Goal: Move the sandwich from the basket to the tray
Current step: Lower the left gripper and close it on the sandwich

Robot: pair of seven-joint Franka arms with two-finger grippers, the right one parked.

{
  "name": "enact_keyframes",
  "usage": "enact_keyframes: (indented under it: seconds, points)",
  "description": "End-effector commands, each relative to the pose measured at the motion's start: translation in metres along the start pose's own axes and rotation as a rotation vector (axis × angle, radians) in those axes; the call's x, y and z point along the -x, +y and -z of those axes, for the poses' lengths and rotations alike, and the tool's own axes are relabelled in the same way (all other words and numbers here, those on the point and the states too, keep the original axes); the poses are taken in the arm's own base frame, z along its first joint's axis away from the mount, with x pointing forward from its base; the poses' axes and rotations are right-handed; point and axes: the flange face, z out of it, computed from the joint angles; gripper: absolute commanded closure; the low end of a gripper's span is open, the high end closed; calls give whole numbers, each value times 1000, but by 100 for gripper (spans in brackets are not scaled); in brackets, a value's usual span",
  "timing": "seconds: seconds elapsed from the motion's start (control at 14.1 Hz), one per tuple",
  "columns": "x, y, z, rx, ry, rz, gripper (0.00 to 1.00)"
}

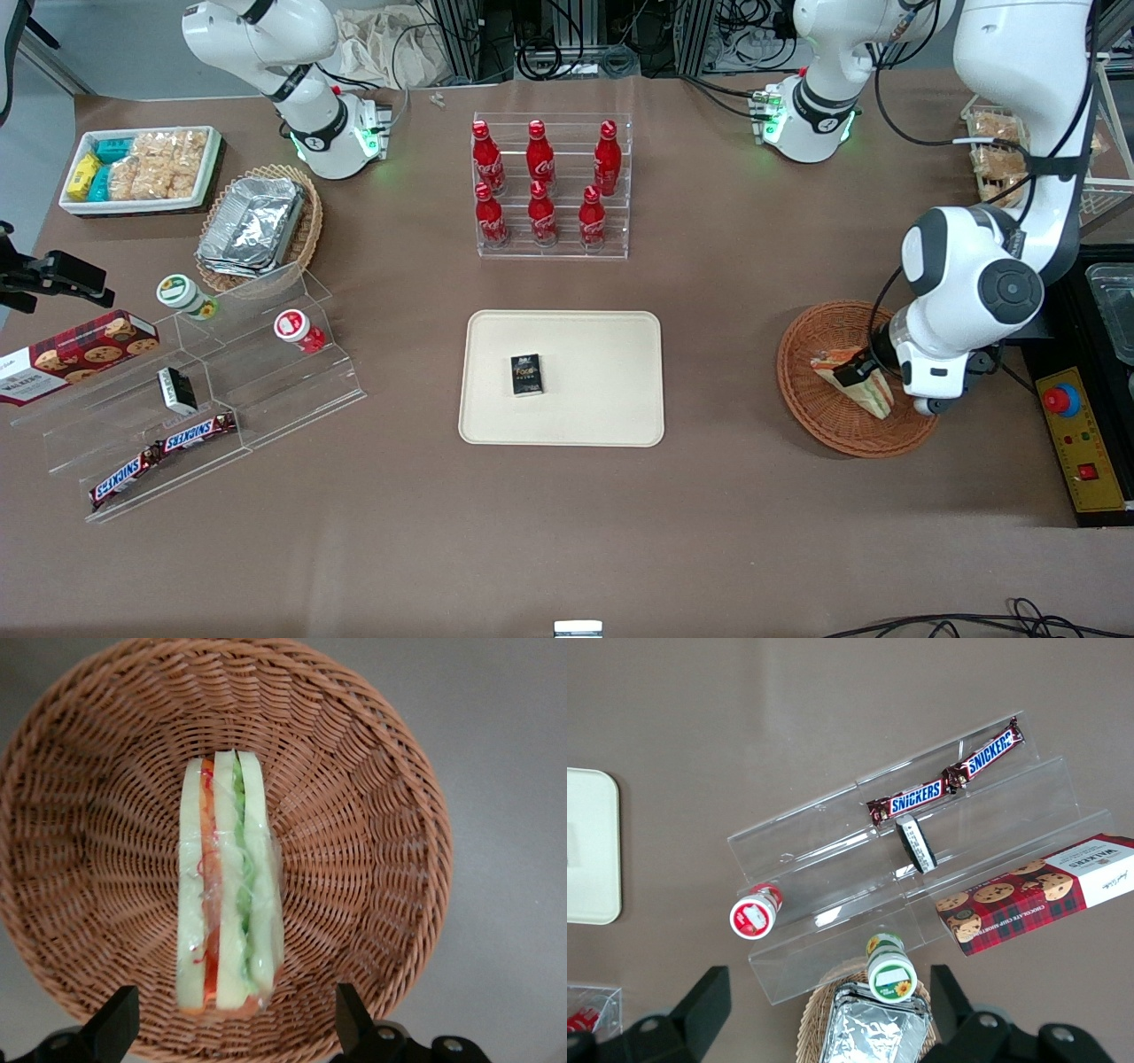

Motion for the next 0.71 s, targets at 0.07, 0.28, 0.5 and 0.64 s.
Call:
enact_keyframes:
  seconds: [0.07,0.28,0.5,0.64]
  points:
    - [-7,-5,-20,-5,15,42,0]
    - [-10,-5,-34,-4,16,49,0]
    - [-10,-6,-42,-10,9,51,2]
    - [-11,-5,-46,-9,10,51,9]
